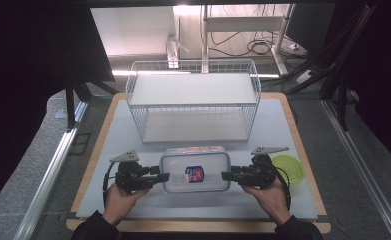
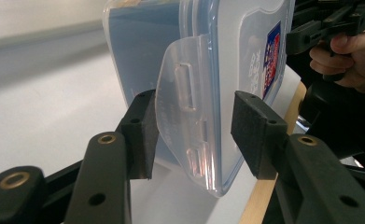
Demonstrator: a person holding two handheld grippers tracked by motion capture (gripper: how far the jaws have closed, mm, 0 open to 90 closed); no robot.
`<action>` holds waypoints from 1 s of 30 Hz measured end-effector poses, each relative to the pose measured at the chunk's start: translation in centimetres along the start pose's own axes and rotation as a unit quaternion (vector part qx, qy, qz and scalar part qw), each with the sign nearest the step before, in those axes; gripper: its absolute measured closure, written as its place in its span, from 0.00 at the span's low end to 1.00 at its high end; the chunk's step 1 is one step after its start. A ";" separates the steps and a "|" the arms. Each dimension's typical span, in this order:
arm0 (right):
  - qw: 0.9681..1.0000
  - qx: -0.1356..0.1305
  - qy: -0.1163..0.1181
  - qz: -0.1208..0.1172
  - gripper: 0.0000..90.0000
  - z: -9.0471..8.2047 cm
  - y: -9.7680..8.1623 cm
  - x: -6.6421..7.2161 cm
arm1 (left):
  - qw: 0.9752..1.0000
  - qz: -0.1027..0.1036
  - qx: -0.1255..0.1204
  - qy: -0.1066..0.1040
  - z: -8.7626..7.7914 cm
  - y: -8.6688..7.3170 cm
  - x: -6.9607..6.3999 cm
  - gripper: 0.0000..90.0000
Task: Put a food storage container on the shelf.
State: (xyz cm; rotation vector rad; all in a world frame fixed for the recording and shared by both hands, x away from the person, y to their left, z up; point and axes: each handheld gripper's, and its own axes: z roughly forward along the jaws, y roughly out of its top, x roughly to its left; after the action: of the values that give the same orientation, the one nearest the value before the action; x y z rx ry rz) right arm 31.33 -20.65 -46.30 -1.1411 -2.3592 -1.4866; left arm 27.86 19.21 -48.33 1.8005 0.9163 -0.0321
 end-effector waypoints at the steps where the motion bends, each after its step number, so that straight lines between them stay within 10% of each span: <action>1: 1.000 -0.004 0.002 0.000 0.60 -0.1 0.2 0.1 | 1.000 0.000 -0.001 -0.001 -0.1 0.2 0.0 0.58; 30: 0.998 -0.057 0.012 -0.029 0.61 -1.9 8.6 1.0 | 0.999 0.027 -0.017 0.019 -2.9 9.3 0.0 0.57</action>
State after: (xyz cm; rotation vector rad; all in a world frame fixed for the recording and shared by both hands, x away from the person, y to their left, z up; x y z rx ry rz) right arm 35.77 -19.72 -38.69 -1.0806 -2.3387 -1.6644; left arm 32.27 20.26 -39.68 1.7982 0.8896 0.0511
